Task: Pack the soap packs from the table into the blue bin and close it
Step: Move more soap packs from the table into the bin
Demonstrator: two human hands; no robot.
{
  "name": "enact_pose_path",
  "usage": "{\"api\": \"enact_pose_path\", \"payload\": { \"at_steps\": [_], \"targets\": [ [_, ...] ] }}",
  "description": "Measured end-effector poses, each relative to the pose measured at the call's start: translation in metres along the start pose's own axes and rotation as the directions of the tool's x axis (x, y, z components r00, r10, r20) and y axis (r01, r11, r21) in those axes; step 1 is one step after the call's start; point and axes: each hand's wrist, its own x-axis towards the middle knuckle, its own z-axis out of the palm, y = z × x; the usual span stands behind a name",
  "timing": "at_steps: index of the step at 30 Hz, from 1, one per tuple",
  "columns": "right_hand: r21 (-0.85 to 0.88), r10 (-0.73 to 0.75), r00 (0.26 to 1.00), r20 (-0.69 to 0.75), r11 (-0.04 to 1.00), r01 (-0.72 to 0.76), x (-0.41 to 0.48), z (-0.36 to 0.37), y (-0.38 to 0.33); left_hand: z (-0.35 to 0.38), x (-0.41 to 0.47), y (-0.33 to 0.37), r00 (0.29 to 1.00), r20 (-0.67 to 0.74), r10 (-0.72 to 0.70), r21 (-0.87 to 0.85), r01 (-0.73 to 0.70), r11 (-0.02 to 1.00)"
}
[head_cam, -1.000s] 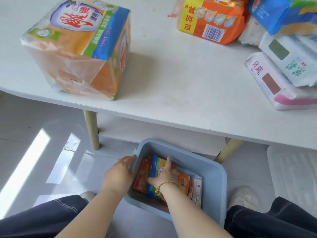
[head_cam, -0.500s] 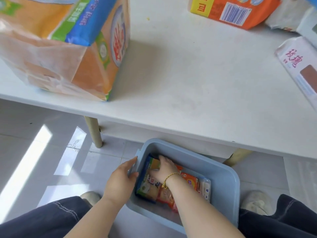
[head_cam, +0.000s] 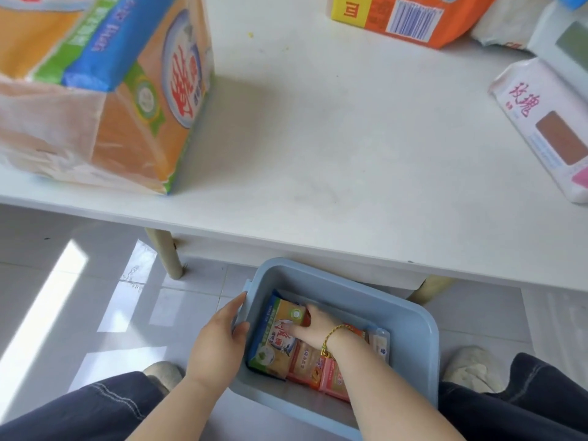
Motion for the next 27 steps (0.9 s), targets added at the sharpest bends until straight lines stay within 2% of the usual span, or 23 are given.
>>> {"api": "enact_pose_path", "payload": {
  "at_steps": [8, 12, 15, 17, 20, 24, 26, 27],
  "targets": [
    [0.077, -0.034, 0.998, 0.06, 0.997, 0.03, -0.006, -0.005, 0.001, 0.002, 0.002, 0.0, 1.0, 0.001, 0.009, 0.035, -0.009, 0.999],
    [0.022, -0.08, 0.989, -0.125, 0.996, 0.083, -0.027, -0.009, 0.006, 0.001, 0.0, 0.008, 1.0, 0.019, -0.021, 0.077, 0.019, 0.997],
    [0.0, -0.082, 0.985, -0.153, 0.997, 0.083, -0.051, -0.015, 0.01, -0.006, -0.008, 0.014, 0.998, 0.058, -0.005, 0.151, -0.004, 0.988],
    [0.011, -0.094, 0.973, -0.213, 0.995, 0.098, -0.072, -0.022, 0.012, -0.015, -0.016, 0.022, 0.999, 0.036, 0.04, 0.197, -0.046, 0.979],
    [0.02, -0.133, 0.935, -0.33, 0.989, 0.148, -0.113, -0.039, 0.012, -0.026, -0.038, 0.047, 0.977, -0.034, 0.208, 0.231, -0.195, 0.953],
    [-0.02, -0.203, 0.883, -0.424, 0.976, 0.215, -0.172, -0.062, 0.004, -0.029, -0.079, 0.087, 0.871, -0.08, 0.484, 0.28, -0.447, 0.85],
    [-0.036, -0.247, 0.862, -0.443, 0.965, 0.258, -0.207, -0.073, -0.001, -0.034, -0.105, 0.108, 0.757, -0.094, 0.647, 0.293, -0.6, 0.745],
    [-0.045, -0.27, 0.852, -0.448, 0.959, 0.281, -0.224, -0.079, -0.004, -0.038, -0.116, 0.119, 0.666, -0.105, 0.739, 0.311, -0.684, 0.66]
  ]
}}
